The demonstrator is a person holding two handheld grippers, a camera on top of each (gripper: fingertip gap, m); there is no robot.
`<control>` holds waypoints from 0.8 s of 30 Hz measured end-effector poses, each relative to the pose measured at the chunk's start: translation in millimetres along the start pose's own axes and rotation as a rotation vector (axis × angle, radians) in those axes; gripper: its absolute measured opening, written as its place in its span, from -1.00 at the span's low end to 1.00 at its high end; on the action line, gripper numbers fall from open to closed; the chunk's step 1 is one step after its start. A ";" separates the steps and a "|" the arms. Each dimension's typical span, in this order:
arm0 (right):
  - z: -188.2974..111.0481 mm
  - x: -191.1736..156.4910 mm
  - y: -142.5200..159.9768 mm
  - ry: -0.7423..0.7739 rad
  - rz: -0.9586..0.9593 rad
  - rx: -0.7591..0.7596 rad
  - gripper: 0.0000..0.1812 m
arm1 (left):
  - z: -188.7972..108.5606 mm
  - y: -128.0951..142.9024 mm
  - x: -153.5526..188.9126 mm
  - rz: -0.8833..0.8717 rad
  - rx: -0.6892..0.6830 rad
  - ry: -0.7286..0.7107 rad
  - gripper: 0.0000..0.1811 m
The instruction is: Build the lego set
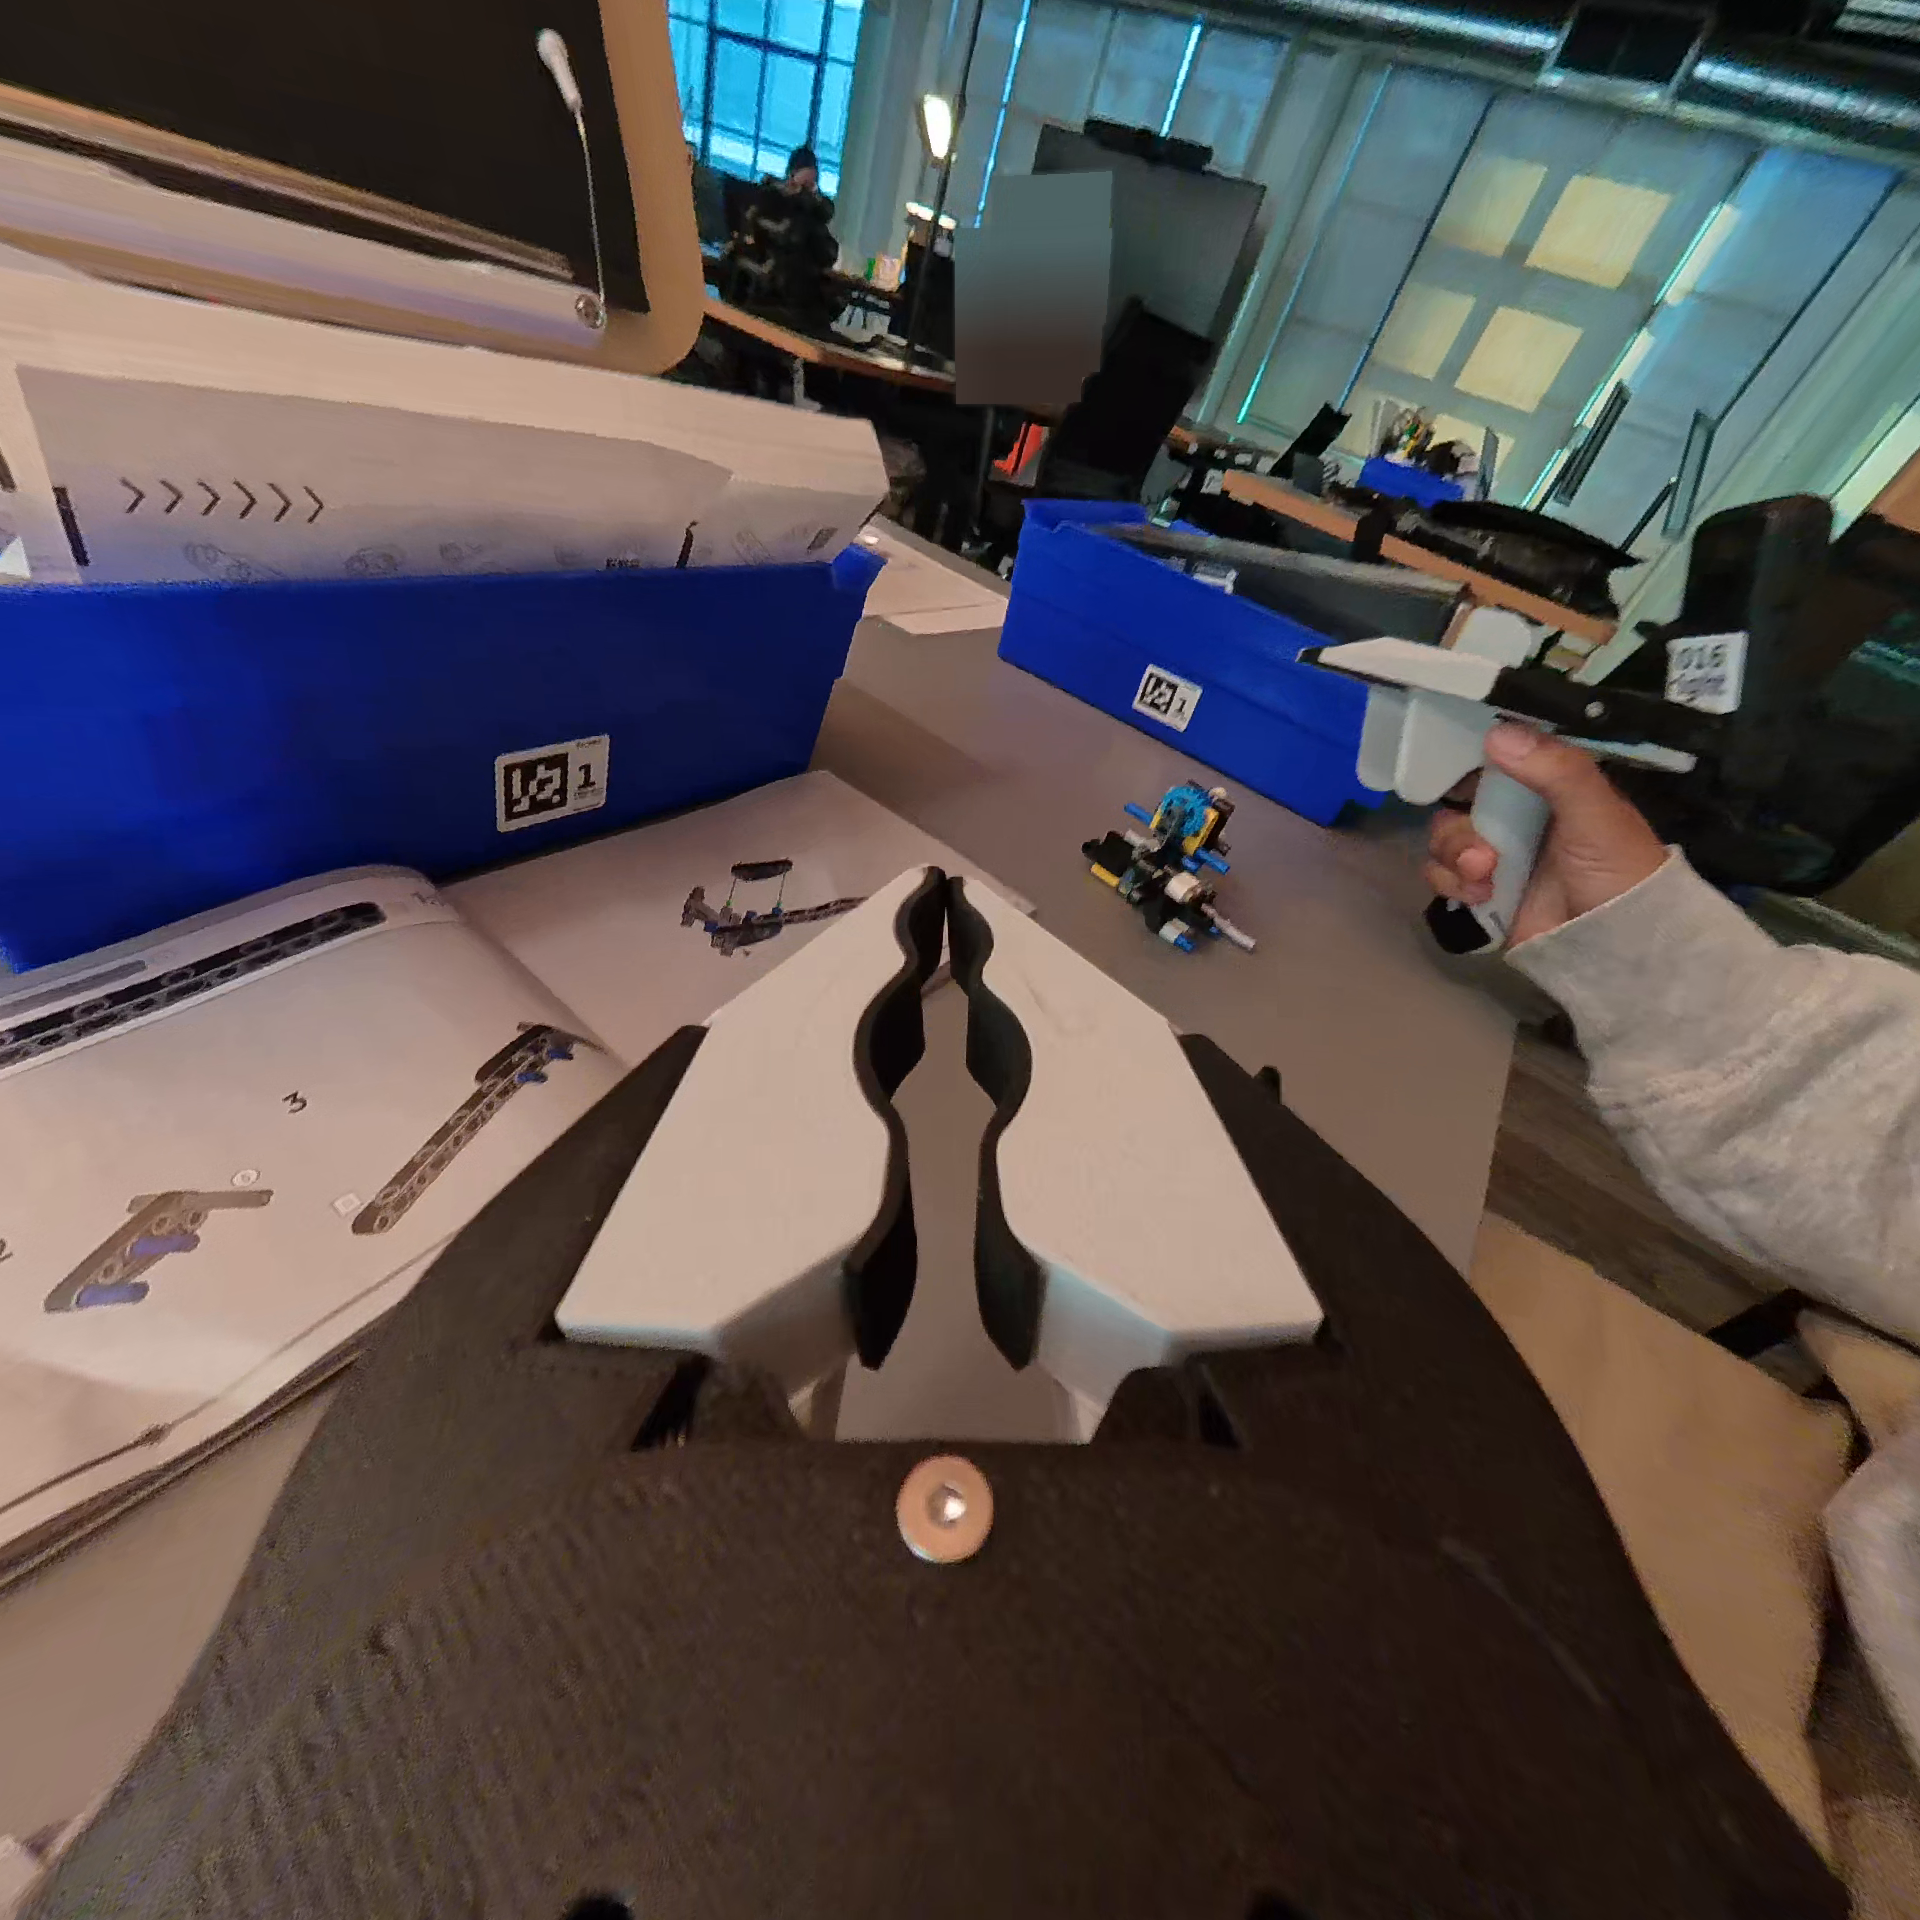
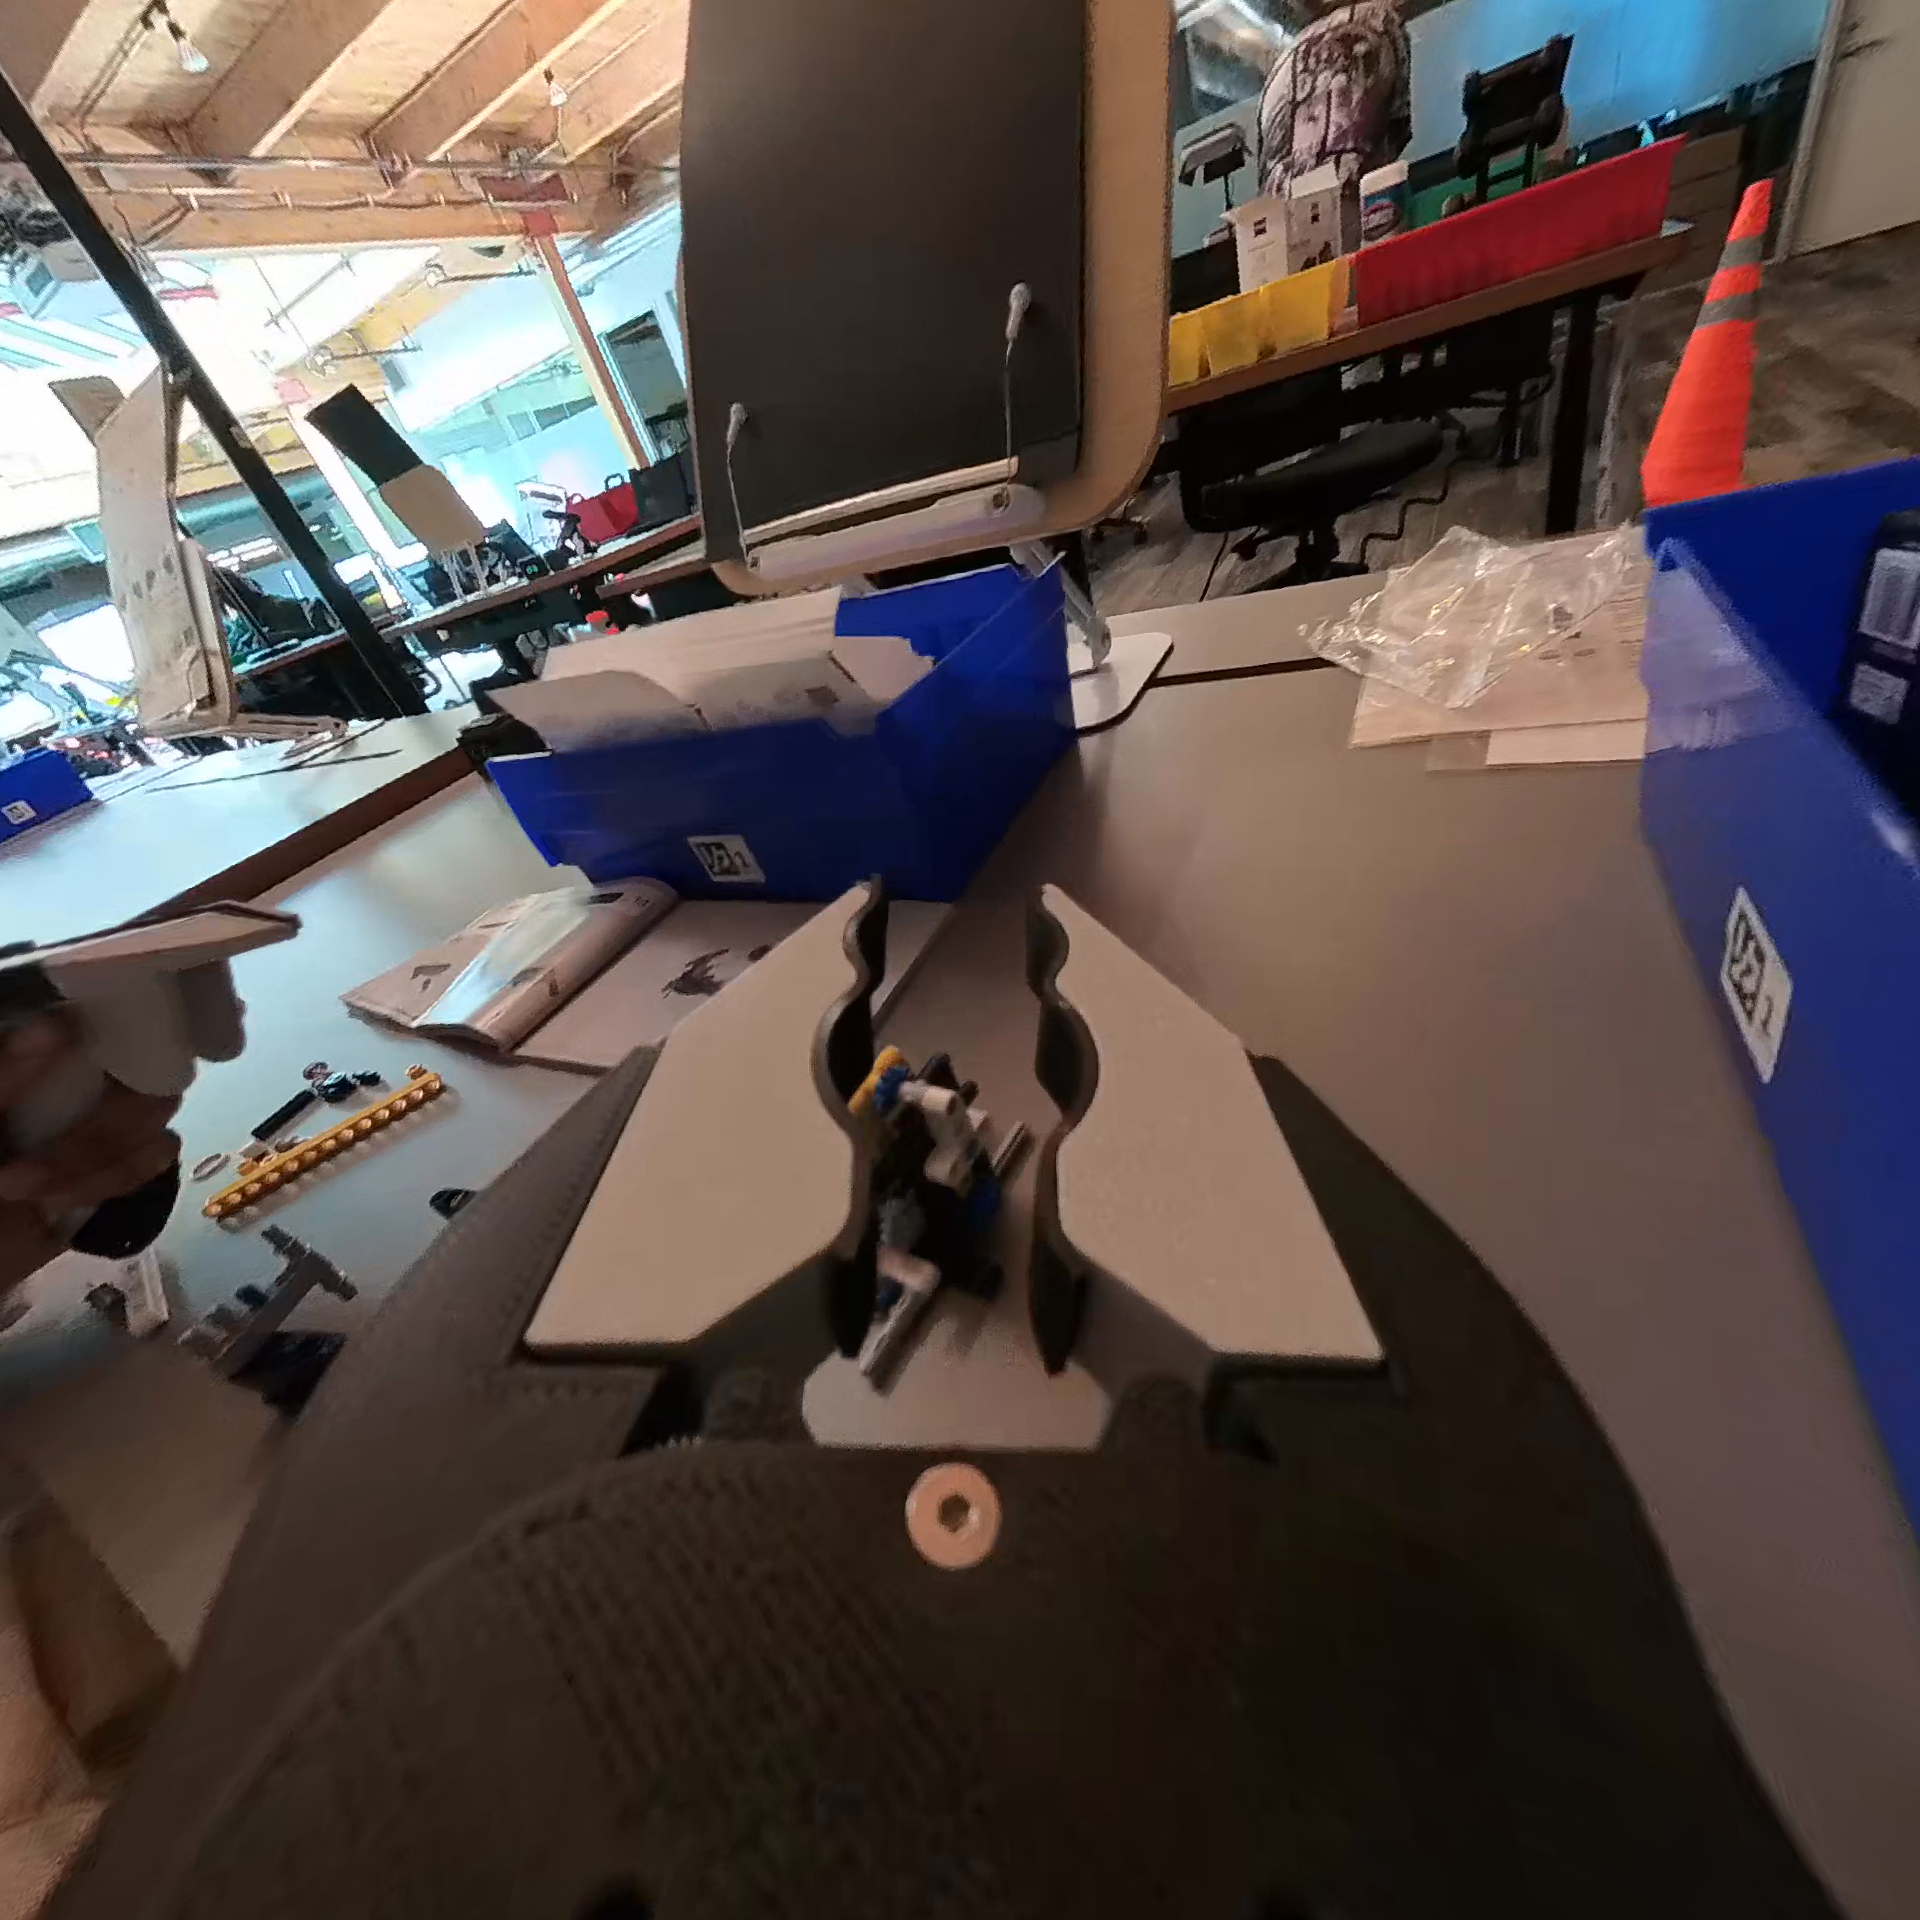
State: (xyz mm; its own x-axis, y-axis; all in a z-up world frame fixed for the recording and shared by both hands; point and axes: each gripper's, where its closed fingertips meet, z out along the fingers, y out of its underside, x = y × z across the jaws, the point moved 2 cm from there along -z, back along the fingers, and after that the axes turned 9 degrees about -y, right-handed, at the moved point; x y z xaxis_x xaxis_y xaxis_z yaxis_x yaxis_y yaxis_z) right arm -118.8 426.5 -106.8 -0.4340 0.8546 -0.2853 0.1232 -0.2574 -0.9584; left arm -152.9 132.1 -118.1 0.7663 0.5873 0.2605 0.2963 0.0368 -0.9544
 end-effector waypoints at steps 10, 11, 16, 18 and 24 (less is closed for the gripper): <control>7.6 8.6 14.5 -0.028 0.018 -0.081 -0.71 | -1.4 0.4 -22.5 -0.092 0.012 -0.041 -1.00; 8.9 9.2 14.9 -0.030 0.018 -0.085 -0.71 | -1.4 0.2 -25.1 -0.112 0.016 -0.040 -1.00; 19.0 3.3 20.3 -0.060 0.022 -0.105 -0.71 | -4.7 -1.5 -34.2 -0.199 0.035 -0.025 -1.00; 24.3 0.3 23.6 -0.070 0.014 -0.121 -0.71 | -7.3 -2.2 -36.4 -0.223 0.042 -0.021 -1.00; 36.8 -7.6 26.6 -0.093 -0.018 -0.142 -0.71 | -16.5 -1.7 -41.9 -0.255 0.055 -0.030 -1.00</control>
State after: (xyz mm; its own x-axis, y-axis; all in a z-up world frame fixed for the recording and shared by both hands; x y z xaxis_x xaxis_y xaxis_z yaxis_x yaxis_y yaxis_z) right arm -145.0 396.5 -129.8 -0.5173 0.8112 -0.2727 0.2366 -0.1706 -0.9565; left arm -176.1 94.1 -125.0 0.6533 0.5771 0.4901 0.4456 0.2303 -0.8651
